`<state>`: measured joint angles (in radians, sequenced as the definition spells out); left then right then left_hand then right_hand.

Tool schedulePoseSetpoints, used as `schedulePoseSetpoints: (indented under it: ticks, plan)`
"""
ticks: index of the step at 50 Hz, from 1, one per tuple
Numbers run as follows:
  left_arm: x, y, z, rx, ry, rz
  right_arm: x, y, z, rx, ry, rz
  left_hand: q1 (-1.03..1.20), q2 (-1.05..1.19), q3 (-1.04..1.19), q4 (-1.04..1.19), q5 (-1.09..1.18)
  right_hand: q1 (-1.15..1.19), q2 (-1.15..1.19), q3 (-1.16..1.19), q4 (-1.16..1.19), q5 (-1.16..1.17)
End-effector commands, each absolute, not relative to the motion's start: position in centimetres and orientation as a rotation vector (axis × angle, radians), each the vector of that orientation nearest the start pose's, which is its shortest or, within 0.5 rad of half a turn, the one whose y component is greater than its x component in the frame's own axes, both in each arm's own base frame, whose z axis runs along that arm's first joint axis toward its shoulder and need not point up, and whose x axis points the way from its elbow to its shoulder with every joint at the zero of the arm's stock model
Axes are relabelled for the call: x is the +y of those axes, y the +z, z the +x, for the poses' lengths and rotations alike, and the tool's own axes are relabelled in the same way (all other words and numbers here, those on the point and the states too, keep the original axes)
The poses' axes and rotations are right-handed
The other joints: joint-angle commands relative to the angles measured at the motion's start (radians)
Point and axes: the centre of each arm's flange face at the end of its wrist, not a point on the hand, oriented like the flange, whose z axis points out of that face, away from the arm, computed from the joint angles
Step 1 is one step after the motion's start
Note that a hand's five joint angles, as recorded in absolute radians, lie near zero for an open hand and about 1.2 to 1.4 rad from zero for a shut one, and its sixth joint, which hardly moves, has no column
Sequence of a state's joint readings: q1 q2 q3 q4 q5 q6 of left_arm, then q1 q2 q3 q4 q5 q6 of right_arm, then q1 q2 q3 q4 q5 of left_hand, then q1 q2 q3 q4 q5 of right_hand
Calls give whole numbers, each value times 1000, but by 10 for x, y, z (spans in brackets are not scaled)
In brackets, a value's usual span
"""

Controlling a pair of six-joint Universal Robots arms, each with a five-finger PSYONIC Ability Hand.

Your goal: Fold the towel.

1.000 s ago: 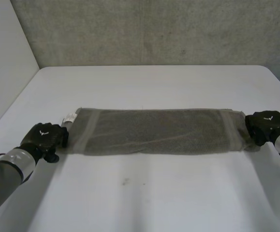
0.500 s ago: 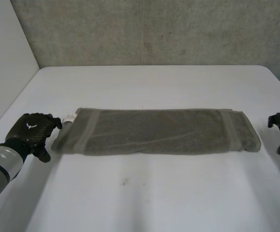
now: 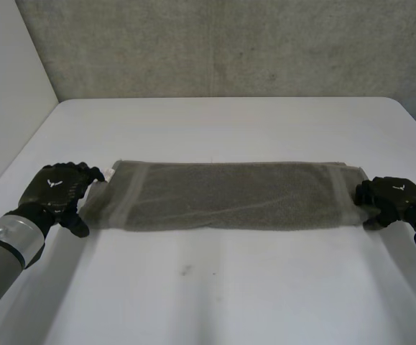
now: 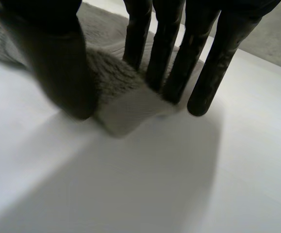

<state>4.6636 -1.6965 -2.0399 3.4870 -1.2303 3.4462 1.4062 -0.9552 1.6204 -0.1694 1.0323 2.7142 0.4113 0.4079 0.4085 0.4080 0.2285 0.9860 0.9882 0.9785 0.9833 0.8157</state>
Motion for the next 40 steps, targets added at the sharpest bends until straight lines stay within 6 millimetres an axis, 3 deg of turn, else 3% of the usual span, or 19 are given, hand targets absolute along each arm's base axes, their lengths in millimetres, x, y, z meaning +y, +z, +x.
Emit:
schedulePoseSetpoints:
  ticks: [1, 8, 14, 18, 21, 22, 23, 24, 25, 27, 28, 30, 31, 33, 34, 36, 37, 38, 40]
  plan:
    - [-261, 169, -175, 2431, -2011, 780, -383, 110, 100, 2539, -1831, -660, 43, 46, 46, 46, 51, 410, 408, 418, 413, 406]
    - [-261, 169, -174, 2432, -2008, 776, -393, 151, 86, 2520, -2089, -625, 37, 41, 40, 40, 45, 410, 408, 418, 413, 406]
    - [-259, 168, -172, 2436, -2004, 769, -402, 165, 49, 2566, -2159, -650, 37, 41, 40, 40, 45, 410, 408, 418, 413, 406]
    - [-260, 169, -171, 2432, -2006, 765, -402, 170, 54, 2543, -2160, -779, 25, 29, 28, 29, 34, 410, 408, 418, 413, 406]
    - [-260, 169, -171, 2430, -2007, 763, -402, 177, 71, 2469, -2164, -917, 22, 26, 25, 26, 31, 410, 408, 418, 413, 406]
    - [-260, 169, -171, 2430, -2007, 763, -400, 185, 95, 2389, -2179, -991, 22, 26, 25, 26, 31, 410, 408, 418, 413, 406]
    - [-260, 170, -171, 2428, -2009, 763, -400, 185, 96, 2388, -2179, -992, 19, 23, 22, 23, 28, 410, 408, 418, 413, 406]
    - [-260, 170, -171, 2426, -2008, 764, -394, 202, 135, 2243, -2214, -1081, 19, 23, 22, 23, 28, 410, 408, 418, 413, 406]
    - [-260, 170, -171, 2426, -2008, 764, -394, 202, 135, 2241, -2214, -1082, 19, 23, 22, 23, 28, 410, 408, 418, 413, 406]
    - [-260, 170, -171, 2427, -2008, 761, -374, 223, 206, 1987, -2238, -1219, 14, 17, 16, 17, 22, 410, 408, 418, 413, 406]
    - [-260, 170, -171, 2427, -2008, 761, -374, 223, 206, 1986, -2238, -1220, 14, 17, 16, 17, 22, 410, 408, 418, 413, 406]
    - [-260, 170, -171, 2424, -2008, 761, -349, 231, 265, 1787, -2210, -1317, -1, 2, 2, 2, 7, 410, 408, 418, 413, 406]
    - [-260, 170, -171, 2424, -2008, 761, -349, 231, 265, 1786, -2210, -1318, -1, 2, 2, 2, 7, 410, 408, 418, 413, 406]
    - [-260, 171, -171, 2423, -2010, 758, -314, 226, 328, 1601, -2126, -1412, -1, 2, 2, 2, 7, 410, 408, 418, 413, 406]
    - [-260, 171, -171, 2423, -2010, 758, -314, 226, 328, 1600, -2126, -1413, -1, 2, 2, 2, 7, 410, 408, 418, 413, 406]
    - [-260, 171, -171, 2423, -2009, 756, -272, 215, 383, 1454, -2008, -1496, -4, -1, -1, -1, 4, 410, 408, 418, 413, 406]
    - [-260, 171, -171, 2423, -2009, 756, -271, 215, 383, 1453, -2007, -1496, -4, -1, -1, -1, 4, 410, 408, 418, 413, 406]
    - [-259, 170, -171, 2424, -2007, 756, -255, 206, 402, 1419, -1947, -1529, -4, -1, -1, -1, 4, 410, 408, 418, 413, 406]
    - [-260, 170, -170, 2424, -2007, 754, -243, 193, 417, 1406, -1880, -1561, -4, -1, -1, -1, 4, 410, 408, 418, 413, 406]
